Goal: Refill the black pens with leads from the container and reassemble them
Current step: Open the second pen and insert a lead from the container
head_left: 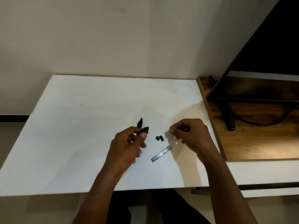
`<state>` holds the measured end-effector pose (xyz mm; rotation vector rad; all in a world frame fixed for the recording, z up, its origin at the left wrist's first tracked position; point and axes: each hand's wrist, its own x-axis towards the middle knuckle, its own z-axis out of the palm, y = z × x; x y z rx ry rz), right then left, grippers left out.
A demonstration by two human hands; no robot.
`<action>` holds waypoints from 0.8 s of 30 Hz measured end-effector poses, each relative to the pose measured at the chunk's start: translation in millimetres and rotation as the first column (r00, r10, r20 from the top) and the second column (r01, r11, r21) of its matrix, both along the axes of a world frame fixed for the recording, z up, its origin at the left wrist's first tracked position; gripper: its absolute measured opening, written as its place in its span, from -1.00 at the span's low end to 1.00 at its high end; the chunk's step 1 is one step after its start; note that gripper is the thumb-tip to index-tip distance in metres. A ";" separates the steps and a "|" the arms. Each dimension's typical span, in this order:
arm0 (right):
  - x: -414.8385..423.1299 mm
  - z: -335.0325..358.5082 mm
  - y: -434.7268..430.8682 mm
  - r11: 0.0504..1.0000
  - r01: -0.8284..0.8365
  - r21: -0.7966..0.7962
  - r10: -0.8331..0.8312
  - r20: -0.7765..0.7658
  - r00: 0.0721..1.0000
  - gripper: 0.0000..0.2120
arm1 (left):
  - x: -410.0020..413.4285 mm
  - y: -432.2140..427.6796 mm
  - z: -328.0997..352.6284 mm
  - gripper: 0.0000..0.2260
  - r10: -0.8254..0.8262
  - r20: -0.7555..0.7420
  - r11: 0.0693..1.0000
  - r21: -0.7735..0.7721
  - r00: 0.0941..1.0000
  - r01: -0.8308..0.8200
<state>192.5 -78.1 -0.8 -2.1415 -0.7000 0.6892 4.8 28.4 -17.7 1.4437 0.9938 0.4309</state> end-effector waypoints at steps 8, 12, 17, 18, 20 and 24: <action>3.7 7.9 -15.7 0.916 -0.356 -0.184 0.341 -0.107 0.934 -0.75 | 3.2 -9.1 -0.9 -0.88 -0.127 -0.085 0.990 0.057 0.988 0.132; 0.7 3.8 -10.6 0.902 -0.377 -0.212 0.368 -0.079 0.926 -0.77 | 3.2 -8.2 -1.1 -0.85 -0.137 -0.120 0.987 0.067 0.983 0.146; -1.6 3.7 -10.3 0.894 -0.382 -0.233 0.388 -0.021 0.921 -0.79 | 2.5 -8.6 0.0 -0.89 -0.147 -0.155 0.982 0.097 0.977 0.163; -1.6 3.8 -10.3 0.897 -0.383 -0.223 0.390 -0.014 0.921 -0.78 | 2.3 -8.6 0.0 -0.90 -0.146 -0.165 0.981 0.104 0.975 0.165; -1.3 4.4 -9.4 0.906 -0.380 -0.187 0.387 -0.002 0.922 -0.78 | 2.0 -8.2 -0.2 -0.90 -0.144 -0.191 0.978 0.124 0.971 0.169; -1.6 8.3 -6.2 0.935 -0.351 -0.051 0.348 -0.060 0.936 -0.78 | 1.7 -7.7 -0.5 -0.93 -0.121 -0.195 0.972 0.173 0.973 0.156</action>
